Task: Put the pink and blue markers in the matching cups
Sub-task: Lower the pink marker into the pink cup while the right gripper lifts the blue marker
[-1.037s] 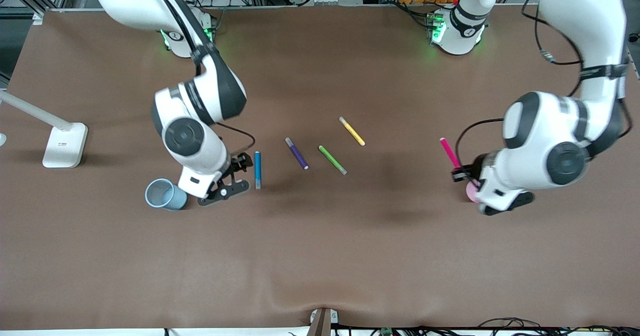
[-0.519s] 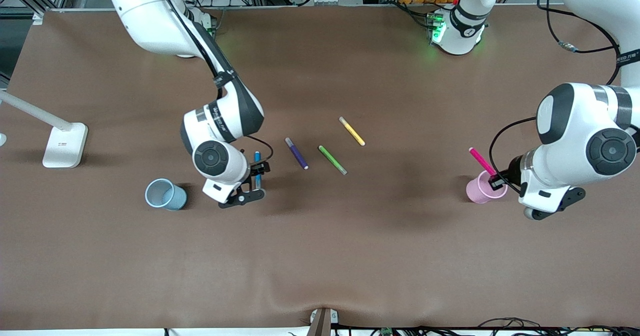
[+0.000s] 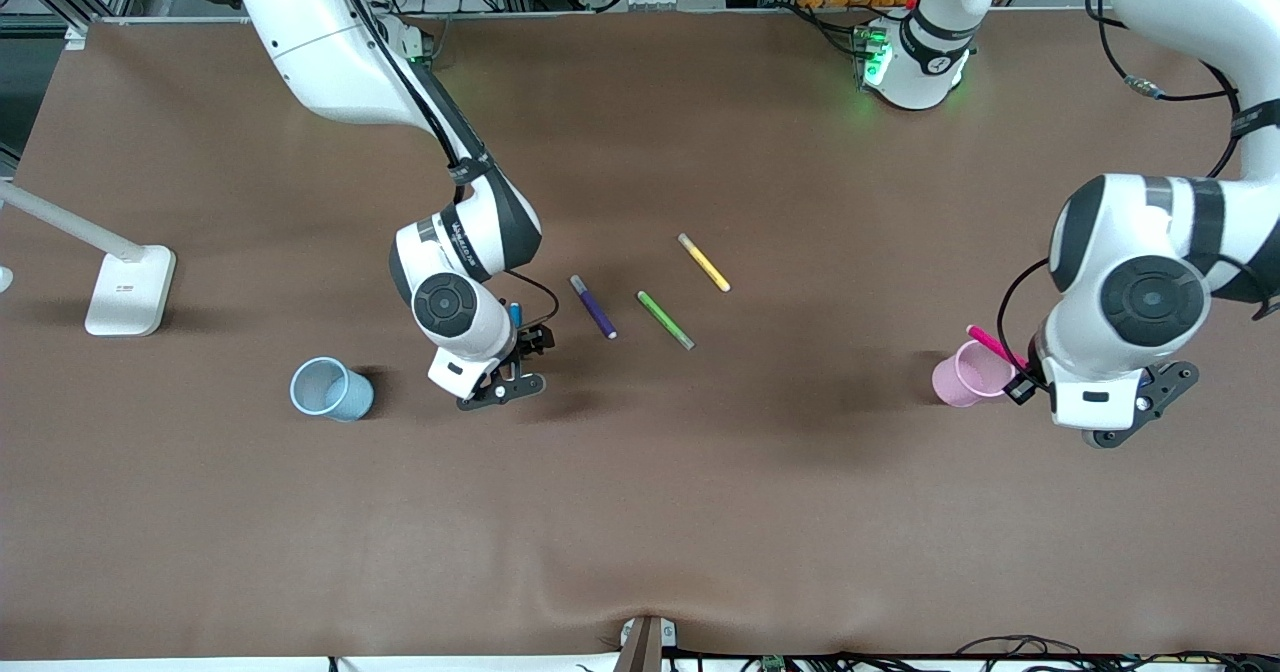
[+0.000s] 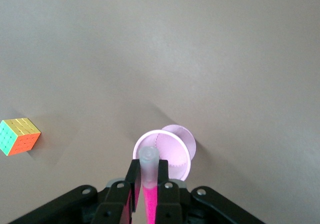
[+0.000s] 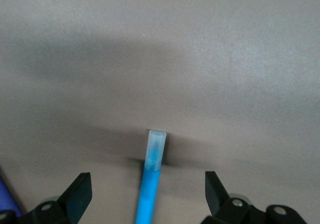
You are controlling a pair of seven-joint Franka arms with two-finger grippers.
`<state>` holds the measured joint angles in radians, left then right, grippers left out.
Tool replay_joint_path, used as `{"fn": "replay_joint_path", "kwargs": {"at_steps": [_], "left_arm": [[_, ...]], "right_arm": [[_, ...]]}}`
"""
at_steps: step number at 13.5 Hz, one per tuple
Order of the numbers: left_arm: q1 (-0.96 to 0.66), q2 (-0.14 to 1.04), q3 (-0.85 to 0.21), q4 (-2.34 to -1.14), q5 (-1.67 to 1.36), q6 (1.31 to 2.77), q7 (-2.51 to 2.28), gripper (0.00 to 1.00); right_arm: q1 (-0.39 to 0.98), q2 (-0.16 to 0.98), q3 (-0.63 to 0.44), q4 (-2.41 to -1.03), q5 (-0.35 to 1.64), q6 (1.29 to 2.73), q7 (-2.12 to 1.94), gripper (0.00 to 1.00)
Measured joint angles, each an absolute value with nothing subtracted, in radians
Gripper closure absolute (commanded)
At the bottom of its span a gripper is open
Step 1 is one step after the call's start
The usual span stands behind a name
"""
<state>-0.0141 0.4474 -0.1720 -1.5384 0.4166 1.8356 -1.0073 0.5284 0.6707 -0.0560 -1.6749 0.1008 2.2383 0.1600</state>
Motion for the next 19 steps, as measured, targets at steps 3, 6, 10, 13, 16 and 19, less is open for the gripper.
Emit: {"fn": "replay_joint_path", "kwargs": {"at_steps": [3, 6, 10, 13, 16, 19], "left_arm": [[-0.021, 0.472, -0.173, -1.541, 0.490, 1.847, -1.141, 1.00], [-0.034, 0.502, -0.174, -1.542, 0.557, 1.848, -1.227, 1.00], [-0.036, 0.533, -0.174, -1.542, 0.639, 1.851, -1.292, 1.00], [-0.037, 0.553, -0.174, -1.543, 0.665, 1.852, -1.334, 1.00], [-0.056, 0.585, -0.176, -1.545, 0.714, 1.853, -1.422, 1.00], [-0.075, 0.608, -0.176, -1.546, 0.728, 1.853, -1.477, 1.00]], "right_arm": [[0.528, 0.684, -0.056, -1.676, 0.101, 2.240, 0.160, 0.00], [0.530, 0.704, -0.055, -1.677, 0.101, 2.265, 0.160, 0.00], [0.541, 0.721, -0.055, -1.677, 0.101, 2.299, 0.160, 0.00], [0.543, 0.722, -0.055, -1.677, 0.101, 2.300, 0.160, 0.00], [0.544, 0.722, -0.055, -1.680, 0.101, 2.299, 0.160, 0.00], [0.544, 0.722, -0.055, -1.690, 0.101, 2.298, 0.160, 0.00]]}}
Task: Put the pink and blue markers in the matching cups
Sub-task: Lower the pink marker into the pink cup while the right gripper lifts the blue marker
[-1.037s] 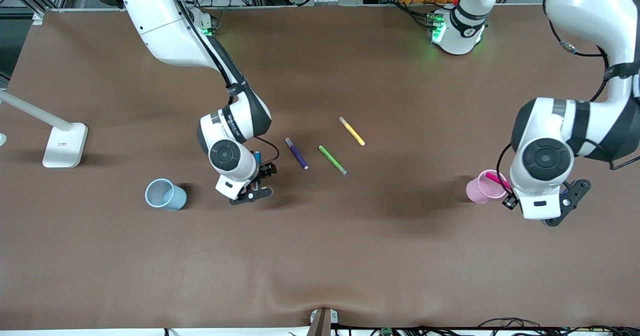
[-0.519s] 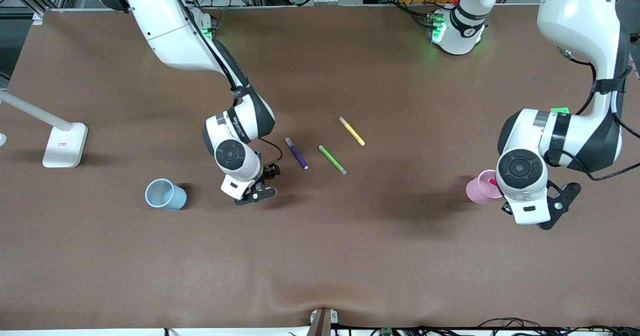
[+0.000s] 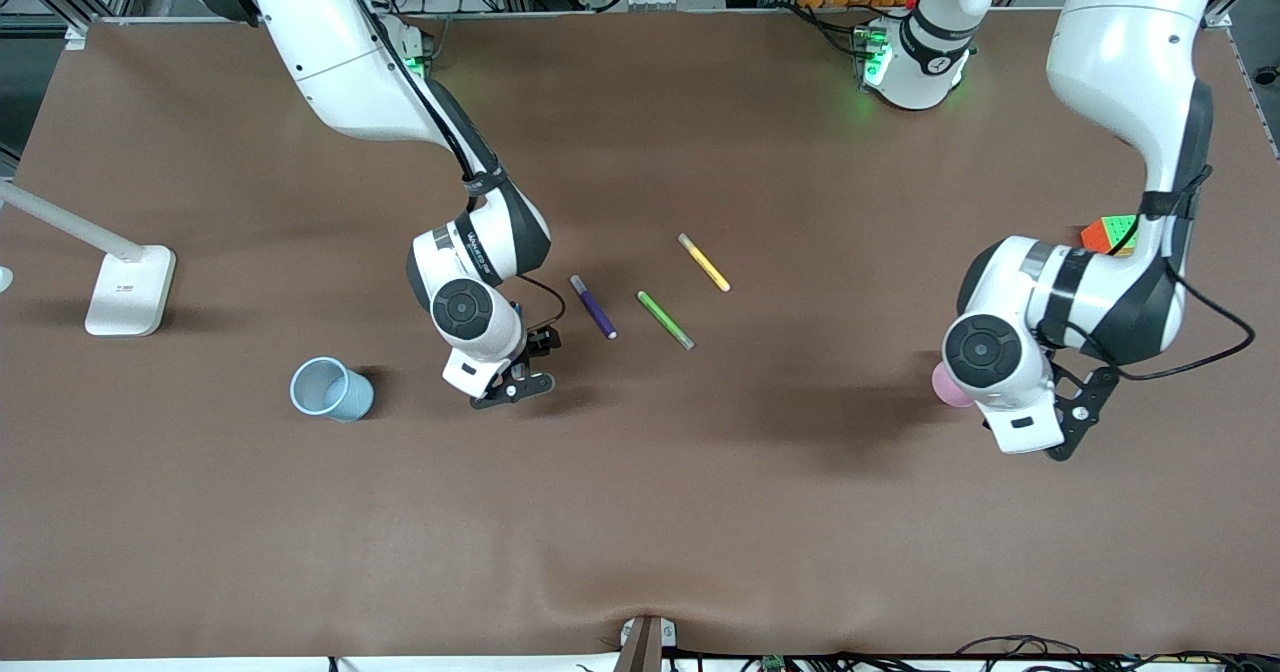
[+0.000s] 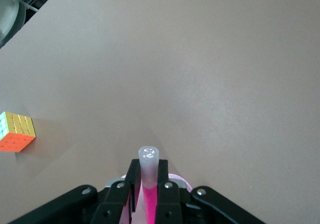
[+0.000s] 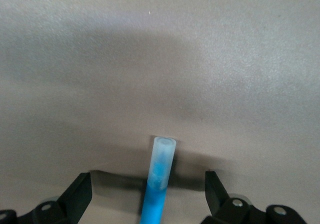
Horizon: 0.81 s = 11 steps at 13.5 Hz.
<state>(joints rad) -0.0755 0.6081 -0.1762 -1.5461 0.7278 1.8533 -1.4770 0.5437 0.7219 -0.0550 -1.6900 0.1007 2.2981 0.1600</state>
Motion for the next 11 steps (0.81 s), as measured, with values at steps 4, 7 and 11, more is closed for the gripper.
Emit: {"fn": "replay_joint_path", "kwargs": {"at_steps": [4, 7, 11], "left_arm": [[-0.083, 0.619, -0.176, -1.548, 0.728, 1.853, -1.503, 1.00], [-0.090, 0.627, -0.176, -1.549, 0.728, 1.852, -1.506, 0.85], [-0.092, 0.631, -0.176, -1.555, 0.728, 1.847, -1.506, 0.00]], "right_arm": [[0.544, 0.720, -0.055, -1.696, 0.101, 2.298, 0.160, 0.72], [0.544, 0.708, -0.055, -1.692, 0.101, 2.269, 0.160, 1.00], [0.551, 0.704, -0.056, -1.687, 0.100, 2.252, 0.160, 1.00]]}}
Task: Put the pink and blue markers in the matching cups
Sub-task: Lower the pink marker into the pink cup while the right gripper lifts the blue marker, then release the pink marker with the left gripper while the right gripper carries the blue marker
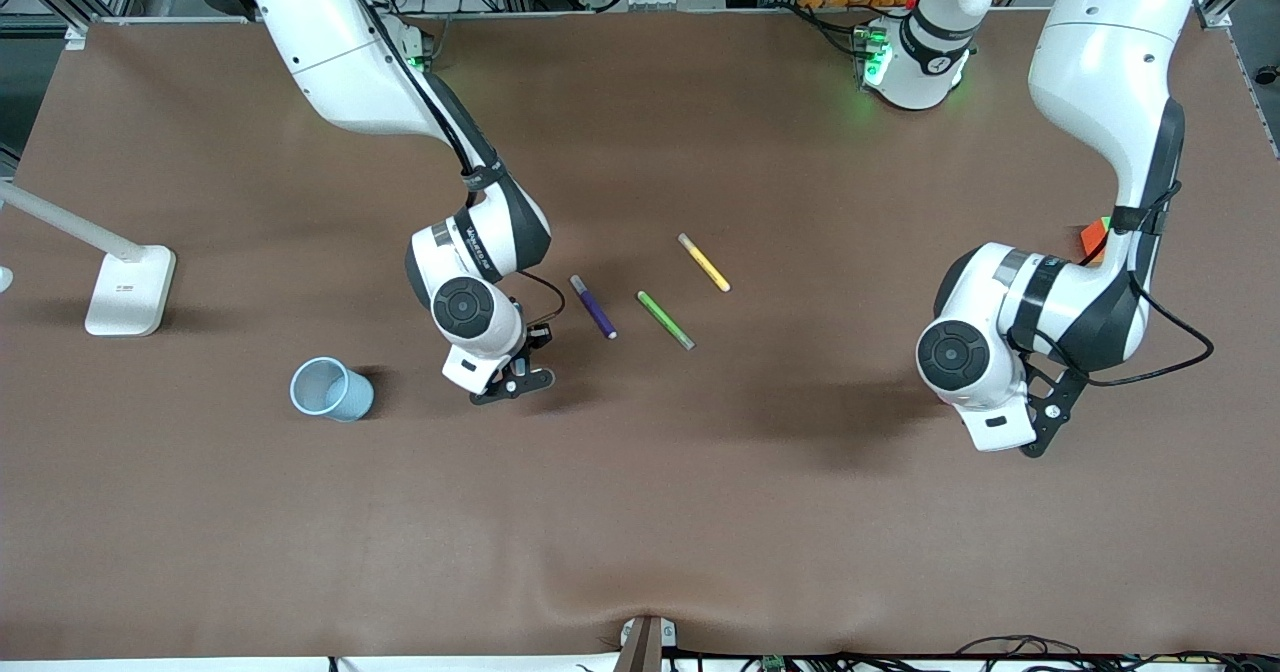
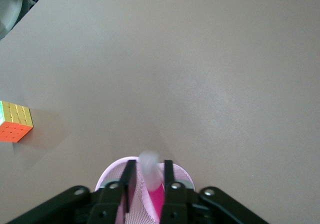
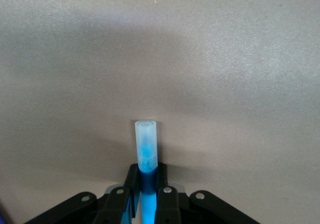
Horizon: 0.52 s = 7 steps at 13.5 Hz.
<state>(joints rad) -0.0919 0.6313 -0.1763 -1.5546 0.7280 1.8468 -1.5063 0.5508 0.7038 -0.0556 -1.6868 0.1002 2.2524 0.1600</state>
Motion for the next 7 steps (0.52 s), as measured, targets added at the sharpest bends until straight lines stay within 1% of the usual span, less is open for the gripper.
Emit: {"fn": "replay_joint_path", "kwargs": {"at_steps": [3, 7], "left_arm": [[-0.089, 0.629, -0.174, -1.549, 0.730, 1.845, -1.444, 0.00], [-0.071, 0.590, -0.168, -1.532, 0.730, 1.845, -1.313, 0.00]], "right_arm": [[0.552, 0.700, -0.056, -1.682, 0.100, 2.262, 0.160, 1.00], [0.552, 0.648, -0.068, -1.664, 0.099, 2.265, 0.158, 1.00]]}}
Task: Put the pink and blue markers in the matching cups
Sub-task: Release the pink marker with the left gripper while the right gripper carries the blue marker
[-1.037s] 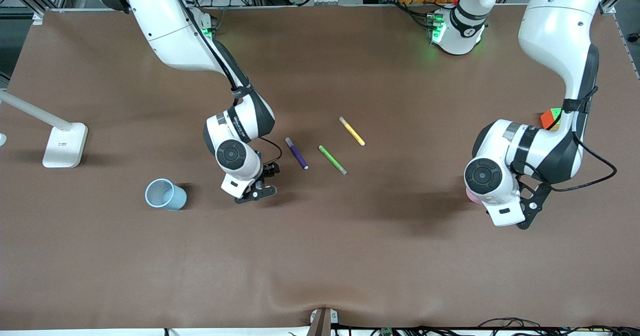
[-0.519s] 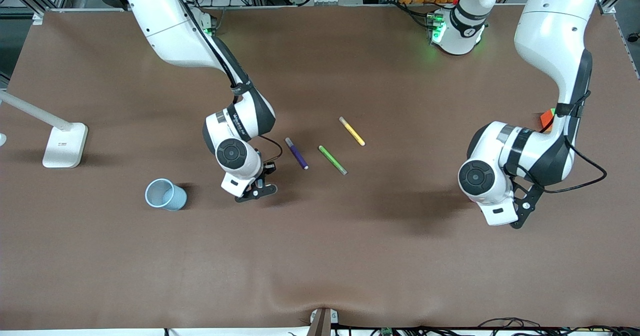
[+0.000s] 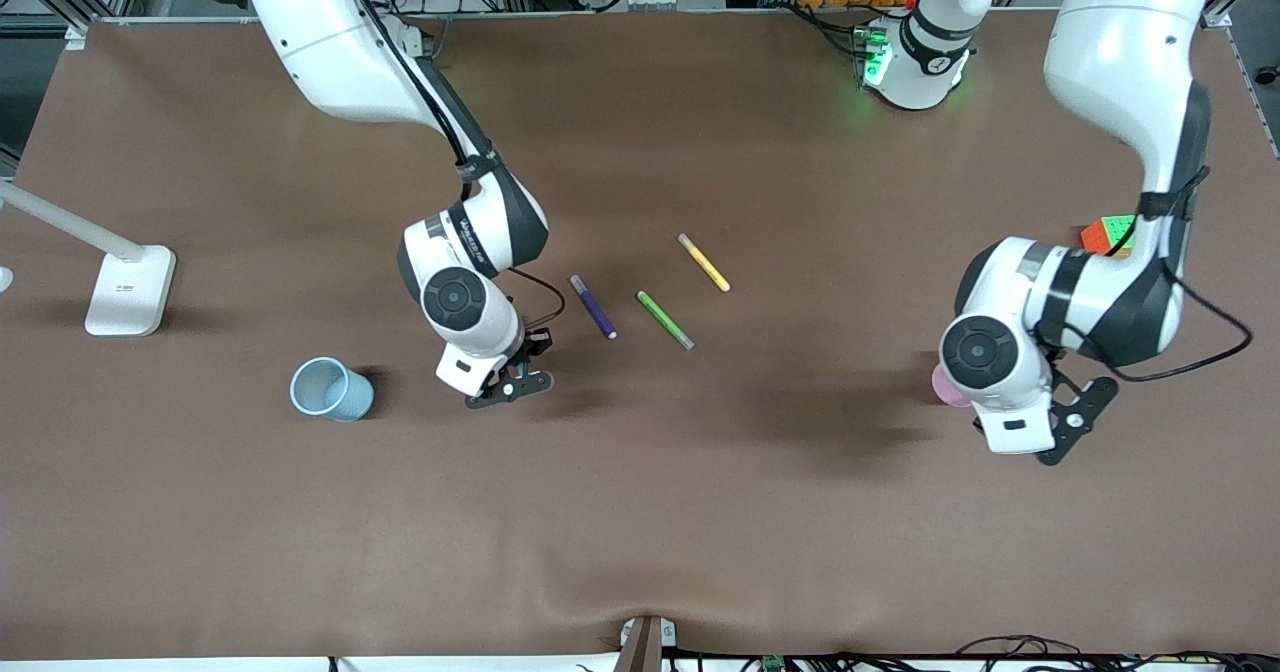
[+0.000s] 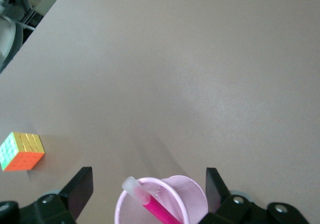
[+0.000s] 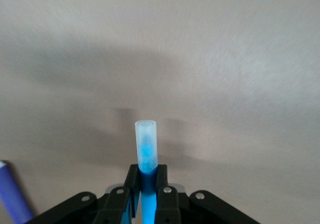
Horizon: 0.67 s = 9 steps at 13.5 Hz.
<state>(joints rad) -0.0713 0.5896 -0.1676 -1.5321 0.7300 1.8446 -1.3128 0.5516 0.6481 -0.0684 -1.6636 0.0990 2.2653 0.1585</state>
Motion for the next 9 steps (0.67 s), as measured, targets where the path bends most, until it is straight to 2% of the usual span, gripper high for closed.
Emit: {"fn": "replay_joint_path", "kwargs": {"at_steps": [4, 9], "left_arm": [[-0.033, 0.557, -0.165, -1.493, 0.641, 1.833, -1.124, 0.00], [0.084, 0.486, -0.166, -1.453, 0.420, 1.810, -0.785, 0.00]], "right_arm": [[0.543, 0.603, -0.079, -1.624, 0.010, 2.266, 0.108, 1.00], [0.454, 0.593, -0.083, -1.582, -0.004, 2.319, -0.081, 1.00]]}}
